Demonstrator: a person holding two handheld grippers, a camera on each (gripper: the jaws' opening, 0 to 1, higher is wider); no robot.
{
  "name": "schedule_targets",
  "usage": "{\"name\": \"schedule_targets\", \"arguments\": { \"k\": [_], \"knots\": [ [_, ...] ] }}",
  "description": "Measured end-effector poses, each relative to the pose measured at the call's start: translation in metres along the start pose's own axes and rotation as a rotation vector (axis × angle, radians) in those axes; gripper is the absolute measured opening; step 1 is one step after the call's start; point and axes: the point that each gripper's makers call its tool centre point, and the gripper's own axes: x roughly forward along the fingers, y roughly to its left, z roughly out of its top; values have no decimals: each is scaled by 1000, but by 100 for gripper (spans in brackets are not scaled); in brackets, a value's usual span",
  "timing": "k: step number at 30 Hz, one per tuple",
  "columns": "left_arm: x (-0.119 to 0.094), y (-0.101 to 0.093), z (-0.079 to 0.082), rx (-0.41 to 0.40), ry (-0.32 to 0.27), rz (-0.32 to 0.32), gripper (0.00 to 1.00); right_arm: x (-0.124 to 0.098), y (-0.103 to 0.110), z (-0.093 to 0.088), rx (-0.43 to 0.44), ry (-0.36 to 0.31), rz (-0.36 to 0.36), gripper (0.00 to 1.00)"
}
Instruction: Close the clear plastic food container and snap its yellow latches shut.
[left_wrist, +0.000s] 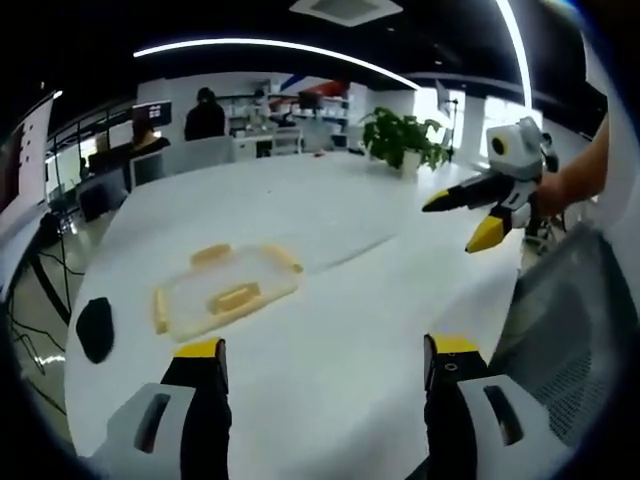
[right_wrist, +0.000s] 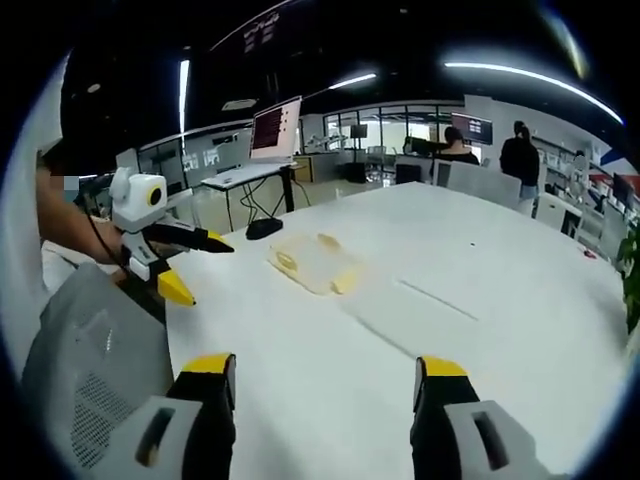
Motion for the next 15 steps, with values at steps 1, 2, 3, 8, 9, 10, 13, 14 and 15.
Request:
{"name": "schedule_targets", "arguments": {
  "k": [1,2,3,8,9,10,13,14,15],
  "knots": [
    [0,0,0,6,2,-1,79,1,0,0,-2,0,0,71],
    [0,1,0,19,5,-2,79,2,-1,1,0,-2,2,71],
    [1,2,-1,29,9,-1,79,3,0,1,2,-3,5,71],
    [3,8,2,26,5,1,79,10,-1,3,0,-3,12,71],
    [4,9,2,29,8,2,79,11,-1,4,3,-5,13,71],
    [4,9,2,31,8,1,79,12,-1,5,-1,-6,14,71],
    [5,12,2,39,13,1,79,16,-1,6,-13,-2,18,71],
    [5,13,1,39,14,2,78,18,-1,6,-18,-1,22,71],
    [5,14,1,39,14,3,78,19,0,6,-25,1,25,71]
  ]
}}
